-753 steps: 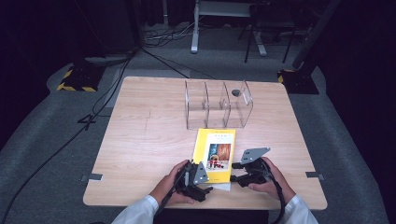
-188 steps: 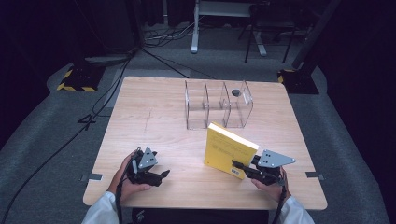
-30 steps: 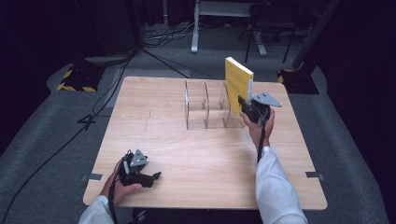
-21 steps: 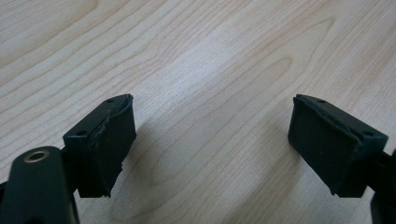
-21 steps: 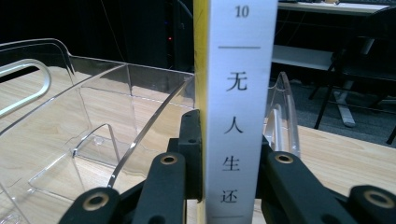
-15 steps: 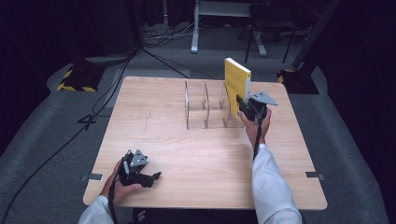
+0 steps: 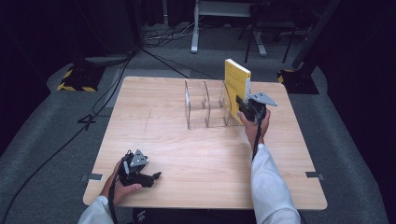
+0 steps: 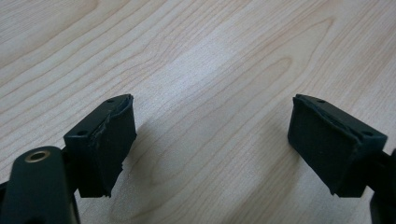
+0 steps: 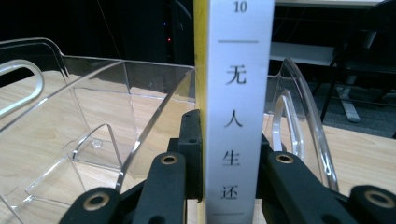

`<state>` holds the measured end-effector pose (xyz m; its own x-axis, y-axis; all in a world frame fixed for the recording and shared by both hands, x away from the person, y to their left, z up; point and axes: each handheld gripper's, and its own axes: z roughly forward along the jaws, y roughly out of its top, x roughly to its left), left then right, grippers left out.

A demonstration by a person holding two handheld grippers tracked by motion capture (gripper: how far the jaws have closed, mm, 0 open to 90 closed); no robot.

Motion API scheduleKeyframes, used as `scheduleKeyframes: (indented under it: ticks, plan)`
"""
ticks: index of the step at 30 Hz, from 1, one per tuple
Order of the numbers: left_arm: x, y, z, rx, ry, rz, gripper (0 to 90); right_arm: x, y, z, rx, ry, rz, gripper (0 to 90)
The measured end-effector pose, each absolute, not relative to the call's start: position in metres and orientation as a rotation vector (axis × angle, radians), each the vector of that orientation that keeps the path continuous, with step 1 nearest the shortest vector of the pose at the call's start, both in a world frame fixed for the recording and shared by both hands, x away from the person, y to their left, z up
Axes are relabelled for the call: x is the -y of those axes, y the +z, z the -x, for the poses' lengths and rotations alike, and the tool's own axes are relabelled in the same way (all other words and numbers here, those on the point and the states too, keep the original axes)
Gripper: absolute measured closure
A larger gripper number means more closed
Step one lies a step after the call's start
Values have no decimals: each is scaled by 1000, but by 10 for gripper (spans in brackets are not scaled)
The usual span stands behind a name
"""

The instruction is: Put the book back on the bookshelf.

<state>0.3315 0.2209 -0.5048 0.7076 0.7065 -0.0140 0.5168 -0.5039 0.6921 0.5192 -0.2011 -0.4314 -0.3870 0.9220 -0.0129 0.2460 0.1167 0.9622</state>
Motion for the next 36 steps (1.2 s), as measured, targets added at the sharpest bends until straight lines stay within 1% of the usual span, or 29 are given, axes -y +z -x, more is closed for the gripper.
scheduleKeyframes:
  ticks: [8,17,28,36]
  plan:
    - [-221,-505,-332,-922,355,-2221,161,202,-429,-520,-1663,1330,-1136,763]
    - [-221,-505,-331,-918,353,-2224,162,197,-428,-531,-1663,1335,-1128,763]
    - [-221,-505,-329,-911,351,-2224,162,196,-447,-536,-1632,1417,-1175,760]
    - [-221,-505,-329,-910,351,-2225,162,196,-456,-536,-1663,1381,-1158,751]
